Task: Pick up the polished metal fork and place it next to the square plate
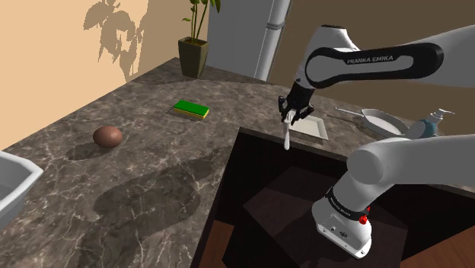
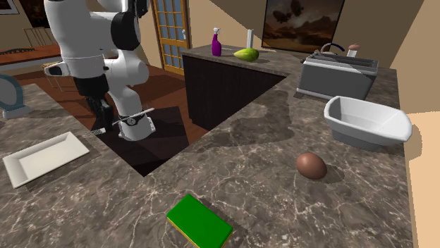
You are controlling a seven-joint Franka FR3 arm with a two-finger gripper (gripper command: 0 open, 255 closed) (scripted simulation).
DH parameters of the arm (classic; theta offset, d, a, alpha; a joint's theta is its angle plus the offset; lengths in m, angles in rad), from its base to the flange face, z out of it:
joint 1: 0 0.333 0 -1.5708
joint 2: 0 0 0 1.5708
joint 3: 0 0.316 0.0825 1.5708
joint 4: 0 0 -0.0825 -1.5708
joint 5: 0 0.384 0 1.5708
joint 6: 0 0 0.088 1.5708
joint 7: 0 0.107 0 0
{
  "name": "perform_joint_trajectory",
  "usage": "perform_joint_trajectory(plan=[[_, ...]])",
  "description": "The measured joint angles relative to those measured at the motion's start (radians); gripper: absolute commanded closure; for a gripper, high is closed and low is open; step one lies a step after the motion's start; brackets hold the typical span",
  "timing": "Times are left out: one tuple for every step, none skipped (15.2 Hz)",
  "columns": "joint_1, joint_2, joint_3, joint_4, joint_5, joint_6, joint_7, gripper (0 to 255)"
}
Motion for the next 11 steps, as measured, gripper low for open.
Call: perform_joint_trajectory(plan=[[-0.012, -0.015, -0.023, -0.016, -0.013, 0.000, -0.026, 255], [-0.024, -0.026, -0.044, -0.023, -0.026, -0.005, -0.049, 255], [-0.042, -0.037, -0.072, -0.033, -0.044, -0.007, -0.079, 255], [-0.055, -0.054, -0.095, -0.048, -0.058, -0.010, -0.105, 255], [-0.072, -0.055, -0.117, -0.046, -0.074, -0.013, -0.129, 255], [-0.095, -0.057, -0.147, -0.052, -0.096, -0.010, -0.163, 255], [-0.114, -0.064, -0.173, -0.054, -0.115, -0.015, -0.192, 255], [-0.133, -0.071, -0.200, -0.059, -0.134, -0.016, -0.222, 255], [-0.153, -0.070, -0.226, -0.059, -0.153, -0.016, -0.252, 255], [-0.173, -0.080, -0.252, -0.063, -0.173, -0.021, -0.281, 255], [-0.192, -0.081, -0.277, -0.064, -0.192, -0.021, -0.310, 255]])
